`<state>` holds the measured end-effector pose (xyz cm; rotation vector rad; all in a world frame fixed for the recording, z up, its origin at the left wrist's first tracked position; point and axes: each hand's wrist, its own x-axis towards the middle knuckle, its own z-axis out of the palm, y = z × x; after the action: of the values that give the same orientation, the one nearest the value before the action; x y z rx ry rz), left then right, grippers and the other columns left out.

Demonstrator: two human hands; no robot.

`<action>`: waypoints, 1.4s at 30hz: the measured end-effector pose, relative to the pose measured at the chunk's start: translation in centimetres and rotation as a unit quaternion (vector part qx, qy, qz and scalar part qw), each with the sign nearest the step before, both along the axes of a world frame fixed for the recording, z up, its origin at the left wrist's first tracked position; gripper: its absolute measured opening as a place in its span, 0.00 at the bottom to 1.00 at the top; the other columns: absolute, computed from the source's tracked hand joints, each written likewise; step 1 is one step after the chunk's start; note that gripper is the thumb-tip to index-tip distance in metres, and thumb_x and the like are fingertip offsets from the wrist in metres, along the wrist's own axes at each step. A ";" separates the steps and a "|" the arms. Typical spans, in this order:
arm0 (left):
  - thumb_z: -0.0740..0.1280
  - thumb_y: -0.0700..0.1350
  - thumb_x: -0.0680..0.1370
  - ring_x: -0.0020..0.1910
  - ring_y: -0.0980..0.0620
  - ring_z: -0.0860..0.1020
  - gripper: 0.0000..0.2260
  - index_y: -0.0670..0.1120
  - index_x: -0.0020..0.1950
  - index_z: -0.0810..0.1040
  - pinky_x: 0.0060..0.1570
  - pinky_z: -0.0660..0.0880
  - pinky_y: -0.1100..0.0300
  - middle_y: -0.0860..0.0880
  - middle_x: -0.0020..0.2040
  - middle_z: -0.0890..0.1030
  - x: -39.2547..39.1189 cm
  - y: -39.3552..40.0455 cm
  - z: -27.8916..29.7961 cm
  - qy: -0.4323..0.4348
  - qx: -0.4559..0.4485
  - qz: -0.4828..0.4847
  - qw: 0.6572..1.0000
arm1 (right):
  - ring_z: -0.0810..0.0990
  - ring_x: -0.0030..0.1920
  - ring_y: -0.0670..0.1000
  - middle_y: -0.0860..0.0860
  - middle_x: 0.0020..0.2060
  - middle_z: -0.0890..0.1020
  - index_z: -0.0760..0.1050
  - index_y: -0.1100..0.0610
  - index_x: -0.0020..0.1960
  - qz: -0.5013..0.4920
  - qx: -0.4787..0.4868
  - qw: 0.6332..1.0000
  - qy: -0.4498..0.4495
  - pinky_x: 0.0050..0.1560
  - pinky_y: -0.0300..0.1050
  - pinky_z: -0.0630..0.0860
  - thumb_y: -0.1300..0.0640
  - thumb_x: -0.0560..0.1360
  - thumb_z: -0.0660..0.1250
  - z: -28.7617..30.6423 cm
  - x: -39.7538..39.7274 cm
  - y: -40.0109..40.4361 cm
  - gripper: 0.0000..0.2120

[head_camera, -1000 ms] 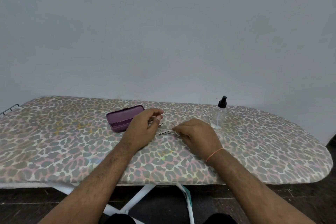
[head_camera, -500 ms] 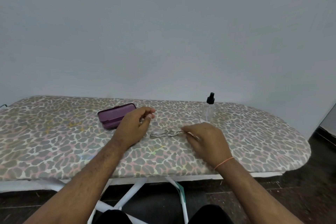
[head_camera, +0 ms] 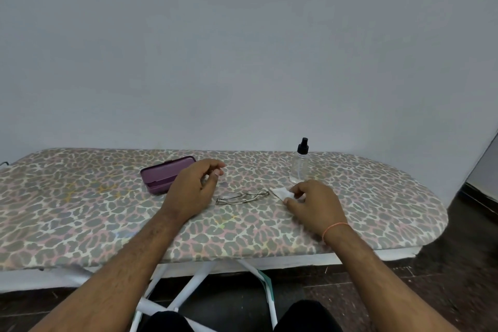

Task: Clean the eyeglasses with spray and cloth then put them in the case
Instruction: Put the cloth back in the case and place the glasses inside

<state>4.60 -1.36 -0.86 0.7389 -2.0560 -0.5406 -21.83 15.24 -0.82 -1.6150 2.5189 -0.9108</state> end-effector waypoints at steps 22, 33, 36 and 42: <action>0.78 0.54 0.78 0.57 0.63 0.84 0.22 0.56 0.72 0.83 0.56 0.81 0.62 0.59 0.64 0.87 0.7 4.4 5.7 -0.071 -0.059 -0.025 0.995 | 0.88 0.46 0.55 0.59 0.48 0.89 0.84 0.64 0.60 0.162 -0.112 0.778 -0.597 0.42 0.47 0.81 0.56 0.80 0.74 6.9 8.3 -3.0 0.13; 0.78 0.55 0.78 0.55 0.62 0.81 0.18 0.59 0.68 0.85 0.55 0.76 0.71 0.58 0.58 0.81 4.4 4.4 6.0 0.010 0.057 0.034 0.998 | 0.88 0.52 0.50 0.53 0.53 0.90 0.88 0.53 0.60 0.249 -0.106 0.837 -0.475 0.48 0.48 0.82 0.56 0.83 0.71 7.5 12.3 -5.2 0.09; 0.77 0.54 0.79 0.51 0.58 0.83 0.14 0.61 0.65 0.87 0.52 0.80 0.64 0.57 0.52 0.85 5.1 4.2 6.0 0.029 0.063 0.034 0.997 | 0.89 0.54 0.51 0.51 0.52 0.90 0.89 0.52 0.58 0.261 -0.100 0.862 -0.424 0.50 0.48 0.83 0.57 0.83 0.72 7.6 12.9 -5.7 0.08; 0.76 0.45 0.81 0.47 0.54 0.90 0.13 0.51 0.66 0.87 0.56 0.87 0.50 0.48 0.46 0.91 6.5 3.5 5.5 0.116 0.187 0.023 0.975 | 0.90 0.51 0.52 0.52 0.48 0.91 0.88 0.52 0.54 0.252 -0.097 0.883 -0.385 0.51 0.50 0.85 0.59 0.81 0.74 7.4 13.5 -7.0 0.06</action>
<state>11.11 2.12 4.66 0.8921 -1.7348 -0.9589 -8.31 8.24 6.56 -1.4242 1.4312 -1.3846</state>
